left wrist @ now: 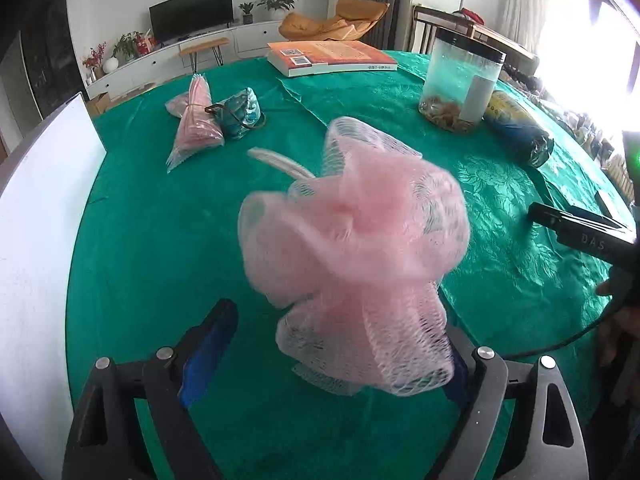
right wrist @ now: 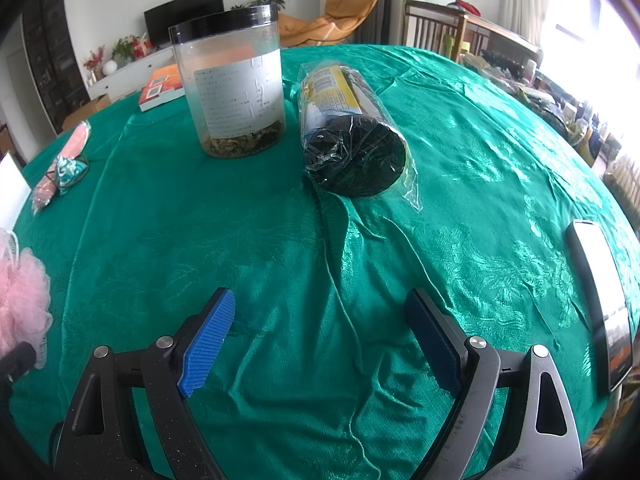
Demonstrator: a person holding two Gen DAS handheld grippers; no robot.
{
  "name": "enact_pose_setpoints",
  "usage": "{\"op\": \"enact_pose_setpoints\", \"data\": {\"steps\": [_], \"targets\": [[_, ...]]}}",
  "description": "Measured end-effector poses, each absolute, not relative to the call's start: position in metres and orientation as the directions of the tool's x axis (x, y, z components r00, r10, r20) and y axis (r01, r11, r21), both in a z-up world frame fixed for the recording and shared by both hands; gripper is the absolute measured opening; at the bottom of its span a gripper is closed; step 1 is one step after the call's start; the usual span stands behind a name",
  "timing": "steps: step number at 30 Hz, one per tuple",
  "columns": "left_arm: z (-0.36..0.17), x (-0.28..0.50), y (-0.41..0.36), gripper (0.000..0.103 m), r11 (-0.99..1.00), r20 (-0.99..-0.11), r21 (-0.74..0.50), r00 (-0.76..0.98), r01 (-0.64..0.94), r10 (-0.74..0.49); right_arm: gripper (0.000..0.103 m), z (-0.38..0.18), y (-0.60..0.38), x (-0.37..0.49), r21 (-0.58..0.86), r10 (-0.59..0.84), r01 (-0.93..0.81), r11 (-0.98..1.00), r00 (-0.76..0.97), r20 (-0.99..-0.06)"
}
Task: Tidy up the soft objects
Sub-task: 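Lift the pink bath puff above the table with the left gripper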
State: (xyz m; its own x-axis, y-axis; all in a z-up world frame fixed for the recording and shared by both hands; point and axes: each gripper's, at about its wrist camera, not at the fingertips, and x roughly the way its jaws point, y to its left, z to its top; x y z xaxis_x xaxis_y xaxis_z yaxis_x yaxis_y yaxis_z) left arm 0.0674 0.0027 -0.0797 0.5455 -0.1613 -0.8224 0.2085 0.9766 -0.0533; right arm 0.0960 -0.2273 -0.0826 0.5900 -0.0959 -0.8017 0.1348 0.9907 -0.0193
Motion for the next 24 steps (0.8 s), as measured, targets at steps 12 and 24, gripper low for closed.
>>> {"op": "enact_pose_setpoints", "data": {"steps": [12, 24], "targets": [[-0.099, 0.112, -0.004, 0.103, 0.990, -0.817, -0.022, 0.569, 0.138, -0.098, 0.089, -0.083, -0.227, 0.096, -0.022, -0.098, 0.135, 0.991, 0.590, -0.801], [-0.099, 0.114, -0.004, 0.103, 0.990, -0.816, -0.022, 0.569, 0.137, -0.097, 0.090, -0.083, -0.225, 0.102, -0.023, -0.113, 0.158, 0.987, 0.588, -0.801]]}}
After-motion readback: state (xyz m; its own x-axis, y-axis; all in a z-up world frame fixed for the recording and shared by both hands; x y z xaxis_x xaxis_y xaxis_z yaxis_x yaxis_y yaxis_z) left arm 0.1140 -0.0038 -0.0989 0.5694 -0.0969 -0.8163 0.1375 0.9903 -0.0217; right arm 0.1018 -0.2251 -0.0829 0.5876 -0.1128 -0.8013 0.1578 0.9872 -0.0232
